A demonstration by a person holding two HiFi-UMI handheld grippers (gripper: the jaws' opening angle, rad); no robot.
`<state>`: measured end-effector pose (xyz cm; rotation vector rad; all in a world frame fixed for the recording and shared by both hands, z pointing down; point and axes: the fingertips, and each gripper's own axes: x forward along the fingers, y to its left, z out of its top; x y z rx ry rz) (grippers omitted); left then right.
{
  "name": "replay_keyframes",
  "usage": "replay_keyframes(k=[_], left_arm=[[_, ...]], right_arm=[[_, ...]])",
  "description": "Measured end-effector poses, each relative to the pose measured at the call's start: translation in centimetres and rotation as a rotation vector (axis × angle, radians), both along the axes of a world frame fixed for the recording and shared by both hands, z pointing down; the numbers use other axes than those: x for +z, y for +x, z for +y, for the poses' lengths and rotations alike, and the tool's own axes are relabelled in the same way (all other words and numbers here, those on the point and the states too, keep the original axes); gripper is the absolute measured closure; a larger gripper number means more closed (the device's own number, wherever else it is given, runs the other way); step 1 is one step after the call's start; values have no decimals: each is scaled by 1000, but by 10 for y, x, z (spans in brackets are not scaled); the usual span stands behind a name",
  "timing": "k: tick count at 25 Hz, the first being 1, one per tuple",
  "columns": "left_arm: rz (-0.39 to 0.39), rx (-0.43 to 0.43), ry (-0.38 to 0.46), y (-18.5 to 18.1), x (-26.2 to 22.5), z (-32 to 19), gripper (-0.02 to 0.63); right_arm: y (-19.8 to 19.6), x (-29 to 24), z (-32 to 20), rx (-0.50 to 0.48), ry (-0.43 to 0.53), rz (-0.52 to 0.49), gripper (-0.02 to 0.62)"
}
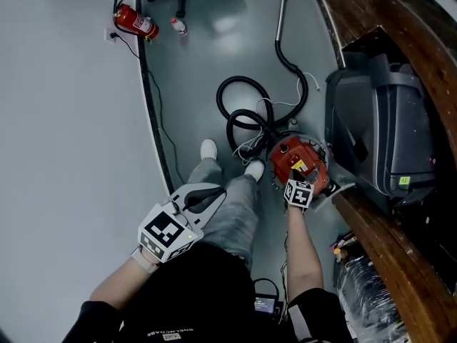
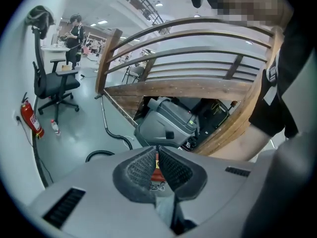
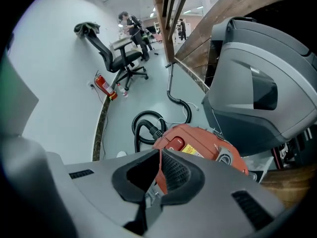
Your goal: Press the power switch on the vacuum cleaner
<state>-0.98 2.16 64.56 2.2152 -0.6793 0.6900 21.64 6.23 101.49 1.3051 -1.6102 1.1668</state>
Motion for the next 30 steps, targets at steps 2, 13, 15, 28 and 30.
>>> replay_keyframes(k=[2,13,15,28,30], left_arm=[[0,-13,-13,-2,6,1,591],[4,-49,-92,-5,39,17,591],[5,-50,-102,-3,43,19,591],[4,-89,-130,-6,51,18,591],[8,-89,-130,-4,51,18,591]], right_arm=[[1,11,-3,4,-13,6,568],[3,66,-2,-72,-105,43,568],[4,68,-4,-72,-117,59,568],[-3,78,-6,-131,-154,107,568],[-5,79,-7,-152,-177,119,568]])
